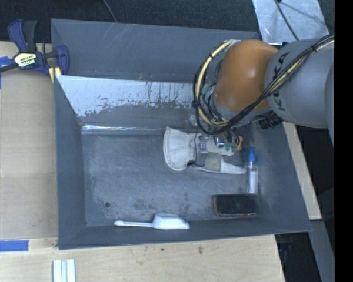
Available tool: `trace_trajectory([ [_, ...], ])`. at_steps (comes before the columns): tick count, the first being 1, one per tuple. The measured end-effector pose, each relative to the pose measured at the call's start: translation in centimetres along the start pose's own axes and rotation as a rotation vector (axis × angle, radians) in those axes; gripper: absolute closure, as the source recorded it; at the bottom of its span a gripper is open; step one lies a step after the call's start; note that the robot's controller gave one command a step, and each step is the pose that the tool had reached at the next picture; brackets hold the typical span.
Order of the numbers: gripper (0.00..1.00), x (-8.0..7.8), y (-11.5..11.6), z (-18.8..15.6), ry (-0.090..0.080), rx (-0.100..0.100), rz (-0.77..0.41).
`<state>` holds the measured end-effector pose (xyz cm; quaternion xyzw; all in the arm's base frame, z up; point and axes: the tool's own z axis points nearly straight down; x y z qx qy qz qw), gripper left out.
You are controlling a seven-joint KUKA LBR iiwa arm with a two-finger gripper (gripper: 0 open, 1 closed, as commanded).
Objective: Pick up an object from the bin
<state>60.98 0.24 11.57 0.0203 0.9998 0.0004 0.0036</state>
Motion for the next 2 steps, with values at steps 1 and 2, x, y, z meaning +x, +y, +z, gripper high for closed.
trace_trajectory([
  [1,0.00,-0.3,4.0,-0.2,0.004,0.002,0.003],
  [2,0.00,0.3,2.5,-1.7,0.005,-0.002,-0.019],
])
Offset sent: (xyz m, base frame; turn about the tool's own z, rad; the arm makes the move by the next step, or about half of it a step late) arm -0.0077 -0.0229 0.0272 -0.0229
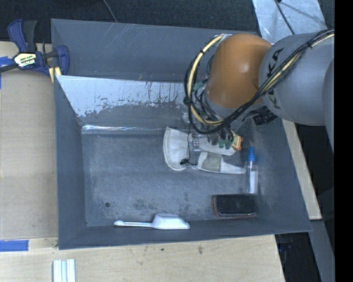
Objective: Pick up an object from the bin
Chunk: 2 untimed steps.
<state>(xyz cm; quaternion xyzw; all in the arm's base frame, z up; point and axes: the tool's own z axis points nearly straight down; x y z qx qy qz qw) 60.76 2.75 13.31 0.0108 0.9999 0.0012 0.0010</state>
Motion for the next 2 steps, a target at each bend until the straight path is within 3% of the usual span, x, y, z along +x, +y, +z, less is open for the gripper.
trace_trajectory([
  [1,0.00,-1.7,-5.5,4.9,-0.005,0.002,0.152],
  [2,1.00,-2.2,-7.0,6.9,-0.018,0.004,0.117],
])
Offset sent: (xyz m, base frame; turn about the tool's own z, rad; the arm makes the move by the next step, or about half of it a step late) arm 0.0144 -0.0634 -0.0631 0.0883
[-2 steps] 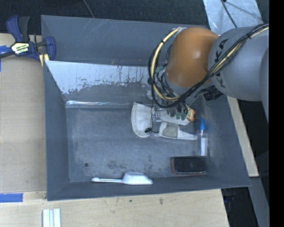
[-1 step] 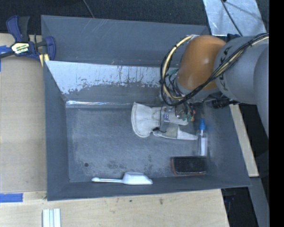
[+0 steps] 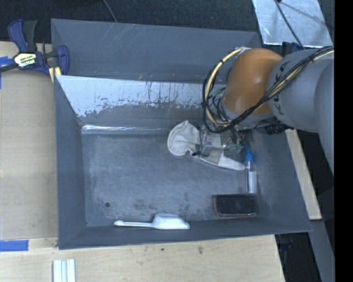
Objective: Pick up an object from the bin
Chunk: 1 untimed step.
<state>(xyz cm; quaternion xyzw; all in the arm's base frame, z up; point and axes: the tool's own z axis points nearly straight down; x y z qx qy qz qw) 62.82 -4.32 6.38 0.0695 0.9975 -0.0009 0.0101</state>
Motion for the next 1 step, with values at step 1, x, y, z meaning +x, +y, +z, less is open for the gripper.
trace_trajectory([
  [1,1.00,0.14,0.12,-0.19,0.002,0.000,-0.007],
])
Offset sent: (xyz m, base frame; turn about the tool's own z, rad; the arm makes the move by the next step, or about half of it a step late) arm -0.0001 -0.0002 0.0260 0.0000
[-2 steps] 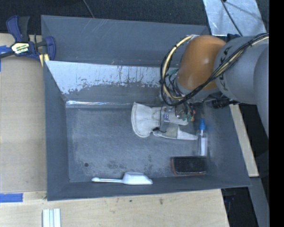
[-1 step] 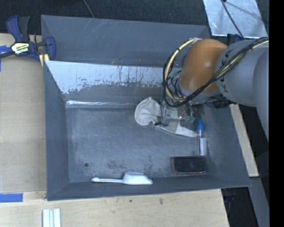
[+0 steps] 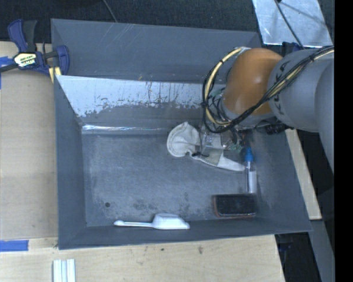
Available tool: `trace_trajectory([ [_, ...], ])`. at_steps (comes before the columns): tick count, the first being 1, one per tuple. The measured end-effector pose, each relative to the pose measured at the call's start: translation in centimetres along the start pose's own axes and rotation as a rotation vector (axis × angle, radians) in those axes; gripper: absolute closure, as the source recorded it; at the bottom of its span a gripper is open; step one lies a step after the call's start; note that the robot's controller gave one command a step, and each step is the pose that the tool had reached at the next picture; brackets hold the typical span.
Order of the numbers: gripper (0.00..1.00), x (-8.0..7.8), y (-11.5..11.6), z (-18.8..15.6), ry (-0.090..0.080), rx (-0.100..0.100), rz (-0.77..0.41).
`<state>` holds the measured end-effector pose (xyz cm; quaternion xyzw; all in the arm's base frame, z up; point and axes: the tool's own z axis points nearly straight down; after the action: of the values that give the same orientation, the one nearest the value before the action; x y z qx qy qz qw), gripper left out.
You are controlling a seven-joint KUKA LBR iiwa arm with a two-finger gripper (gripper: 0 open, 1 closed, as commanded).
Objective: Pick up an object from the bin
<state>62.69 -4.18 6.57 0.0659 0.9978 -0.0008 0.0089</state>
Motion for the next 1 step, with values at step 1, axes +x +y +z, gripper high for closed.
trace_trajectory([
  [1,1.00,0.07,0.02,-0.47,0.008,0.000,-0.003],
])
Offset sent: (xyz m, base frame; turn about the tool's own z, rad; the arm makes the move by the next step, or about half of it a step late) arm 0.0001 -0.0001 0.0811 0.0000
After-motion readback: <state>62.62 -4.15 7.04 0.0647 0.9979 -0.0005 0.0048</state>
